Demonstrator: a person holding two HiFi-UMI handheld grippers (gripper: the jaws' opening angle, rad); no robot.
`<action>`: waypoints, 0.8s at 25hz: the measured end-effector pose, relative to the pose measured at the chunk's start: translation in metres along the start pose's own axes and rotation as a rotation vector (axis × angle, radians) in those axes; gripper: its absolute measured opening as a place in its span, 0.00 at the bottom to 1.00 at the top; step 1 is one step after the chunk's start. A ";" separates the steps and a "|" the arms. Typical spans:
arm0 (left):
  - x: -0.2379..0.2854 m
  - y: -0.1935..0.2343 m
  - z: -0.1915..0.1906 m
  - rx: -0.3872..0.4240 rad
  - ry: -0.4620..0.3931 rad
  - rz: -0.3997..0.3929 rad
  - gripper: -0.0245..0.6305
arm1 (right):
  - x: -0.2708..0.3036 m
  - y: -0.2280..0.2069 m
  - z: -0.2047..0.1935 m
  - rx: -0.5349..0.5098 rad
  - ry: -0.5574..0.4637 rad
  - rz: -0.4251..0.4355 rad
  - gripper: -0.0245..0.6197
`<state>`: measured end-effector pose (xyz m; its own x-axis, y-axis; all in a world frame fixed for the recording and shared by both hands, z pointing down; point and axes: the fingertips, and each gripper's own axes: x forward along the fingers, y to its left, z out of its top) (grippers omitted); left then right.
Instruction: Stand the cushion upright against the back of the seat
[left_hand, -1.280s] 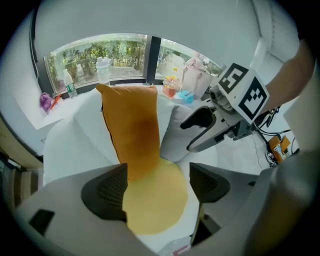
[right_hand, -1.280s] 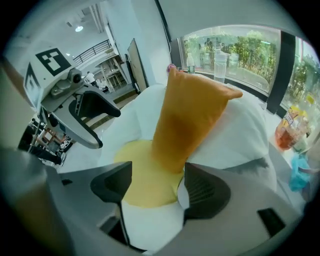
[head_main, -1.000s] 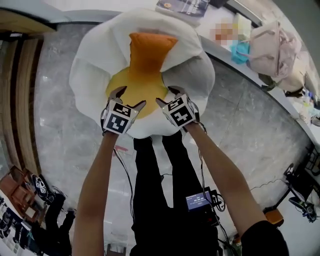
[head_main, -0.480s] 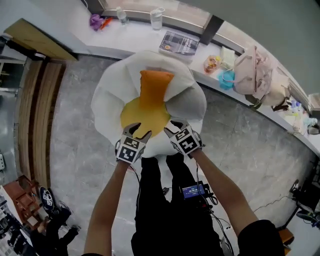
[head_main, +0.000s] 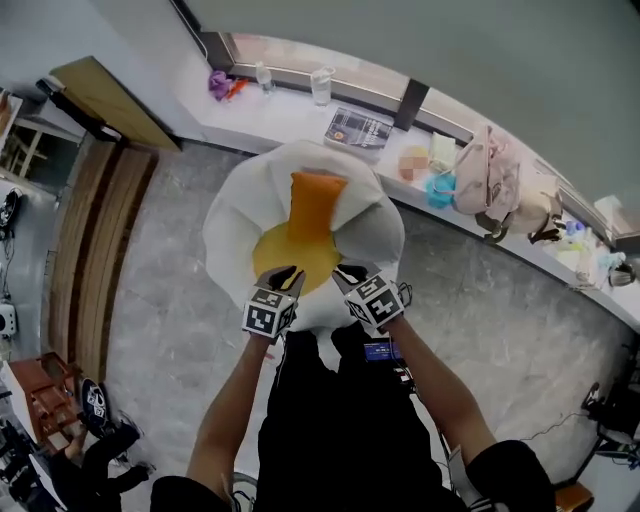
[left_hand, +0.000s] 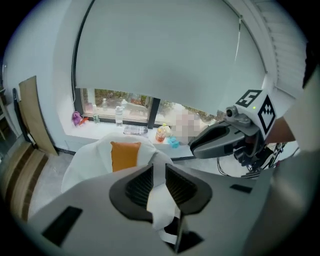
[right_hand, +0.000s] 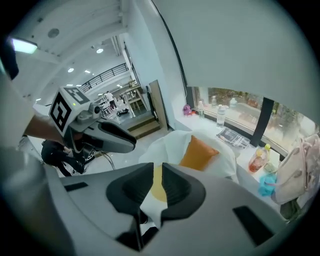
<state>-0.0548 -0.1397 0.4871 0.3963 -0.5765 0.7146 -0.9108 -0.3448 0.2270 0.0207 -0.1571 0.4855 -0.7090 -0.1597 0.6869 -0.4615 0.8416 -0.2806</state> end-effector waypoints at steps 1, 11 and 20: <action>-0.003 -0.008 0.000 -0.006 -0.007 0.000 0.16 | -0.010 0.004 0.001 -0.007 -0.011 -0.001 0.14; -0.039 -0.046 0.027 0.016 -0.102 -0.004 0.06 | -0.077 0.018 -0.001 -0.116 -0.092 -0.036 0.07; -0.079 -0.059 0.050 0.027 -0.197 -0.031 0.06 | -0.108 0.022 0.016 -0.102 -0.138 -0.059 0.07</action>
<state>-0.0261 -0.1110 0.3839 0.4413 -0.6985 0.5634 -0.8956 -0.3825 0.2274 0.0786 -0.1300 0.3948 -0.7520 -0.2737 0.5996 -0.4526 0.8757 -0.1679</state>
